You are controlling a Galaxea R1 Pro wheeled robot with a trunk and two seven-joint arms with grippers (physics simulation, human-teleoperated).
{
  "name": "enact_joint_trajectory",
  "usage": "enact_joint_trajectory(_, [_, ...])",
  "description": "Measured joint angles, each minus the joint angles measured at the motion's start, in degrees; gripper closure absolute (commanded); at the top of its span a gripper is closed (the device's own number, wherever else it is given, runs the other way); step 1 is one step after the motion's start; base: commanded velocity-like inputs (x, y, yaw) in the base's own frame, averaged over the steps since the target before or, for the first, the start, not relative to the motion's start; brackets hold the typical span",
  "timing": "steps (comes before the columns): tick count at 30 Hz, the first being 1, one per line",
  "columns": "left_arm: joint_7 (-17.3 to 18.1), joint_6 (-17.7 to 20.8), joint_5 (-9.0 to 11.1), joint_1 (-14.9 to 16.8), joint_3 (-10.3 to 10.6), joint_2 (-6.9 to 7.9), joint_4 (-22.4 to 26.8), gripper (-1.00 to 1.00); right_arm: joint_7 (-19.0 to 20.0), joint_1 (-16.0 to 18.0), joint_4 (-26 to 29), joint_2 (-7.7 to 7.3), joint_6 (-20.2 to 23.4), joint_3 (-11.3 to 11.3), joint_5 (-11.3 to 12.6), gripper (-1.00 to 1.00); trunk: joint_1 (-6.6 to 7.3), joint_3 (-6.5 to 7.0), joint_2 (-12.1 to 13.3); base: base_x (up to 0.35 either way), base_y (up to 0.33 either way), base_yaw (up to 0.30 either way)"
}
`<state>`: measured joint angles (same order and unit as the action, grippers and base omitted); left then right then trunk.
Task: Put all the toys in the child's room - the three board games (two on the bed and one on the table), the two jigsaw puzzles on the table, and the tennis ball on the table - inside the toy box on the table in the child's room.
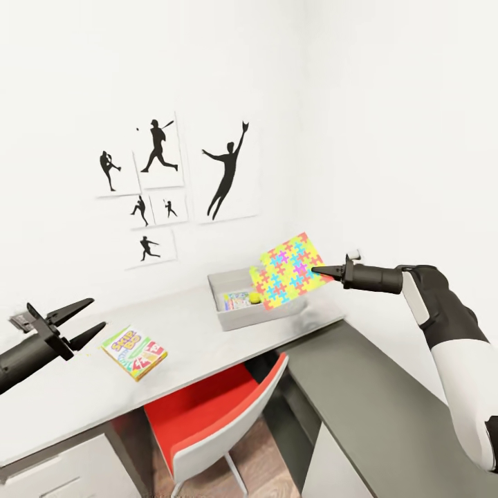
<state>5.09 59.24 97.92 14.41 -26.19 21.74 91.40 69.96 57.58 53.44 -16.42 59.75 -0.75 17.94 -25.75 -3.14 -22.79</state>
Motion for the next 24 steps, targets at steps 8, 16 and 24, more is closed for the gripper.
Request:
enact_joint_trajectory(8, [0.1, -0.2, 0.0, -0.1, -0.1, 0.15, 0.0, -1.0, -0.6, 0.1, 0.0, 0.0, 0.0, 0.0, 0.0, 1.0, 0.0, 0.0, 0.0, 0.0, 0.0, 0.298])
enact_joint_trajectory(16, [0.0, -0.2, 0.0, -0.1, -0.1, 0.24, 0.0, -1.0, -3.0, 0.3, 0.0, 0.04, 0.0, 0.0, 0.0, 1.0, 0.01, 0.0, 0.0, 0.066, 0.0, 0.298])
enact_joint_trajectory(24, [-0.3, -0.3, -0.1, -0.2, -0.1, 0.2, 0.0, -1.0, -3.2, 0.9, 0.2, 0.06, 0.0, 0.0, 0.2, 1.0, 0.03, 0.0, 0.0, 0.245, 0.048, 0.295])
